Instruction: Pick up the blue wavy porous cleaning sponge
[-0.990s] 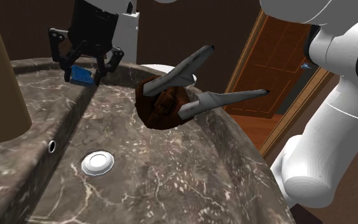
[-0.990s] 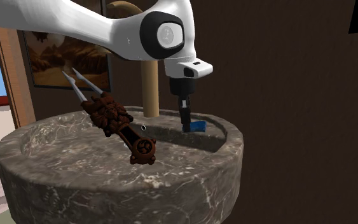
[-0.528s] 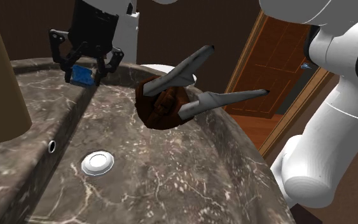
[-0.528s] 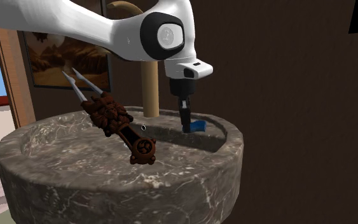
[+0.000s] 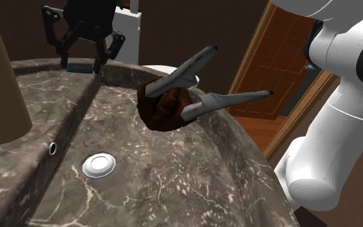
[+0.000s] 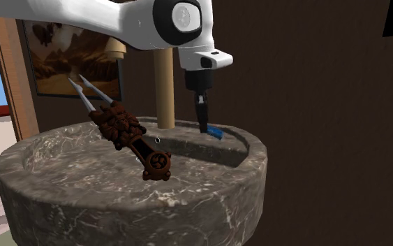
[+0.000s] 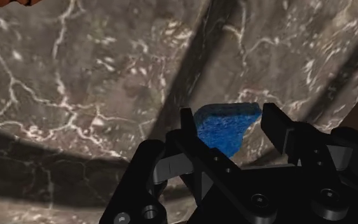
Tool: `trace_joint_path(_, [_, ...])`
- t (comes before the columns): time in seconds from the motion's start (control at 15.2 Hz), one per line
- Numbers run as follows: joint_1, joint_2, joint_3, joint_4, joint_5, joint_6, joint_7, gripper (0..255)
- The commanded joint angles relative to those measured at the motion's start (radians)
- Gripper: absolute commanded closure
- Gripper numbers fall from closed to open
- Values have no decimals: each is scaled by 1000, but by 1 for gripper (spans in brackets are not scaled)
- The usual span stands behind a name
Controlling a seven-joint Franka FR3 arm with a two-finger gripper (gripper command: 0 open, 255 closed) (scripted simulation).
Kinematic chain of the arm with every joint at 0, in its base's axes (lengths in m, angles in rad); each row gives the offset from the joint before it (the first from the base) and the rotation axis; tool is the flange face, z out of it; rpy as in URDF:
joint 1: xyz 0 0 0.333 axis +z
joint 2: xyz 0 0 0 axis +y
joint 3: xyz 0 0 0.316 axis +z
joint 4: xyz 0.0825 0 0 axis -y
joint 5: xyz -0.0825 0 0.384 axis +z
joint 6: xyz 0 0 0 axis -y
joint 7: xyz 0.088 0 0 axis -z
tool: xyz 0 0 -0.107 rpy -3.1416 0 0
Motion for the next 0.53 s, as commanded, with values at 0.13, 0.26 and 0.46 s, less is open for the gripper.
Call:
trace_joint_path(0.13, [5, 13, 3, 70, -8, -59, 9, 255])
trace_joint_path(0.26, [9, 24, 4, 110, -15, -89, 14, 255])
trace_joint_path(0.46, [11, 31, 5, 134, -20, -107, 17, 255])
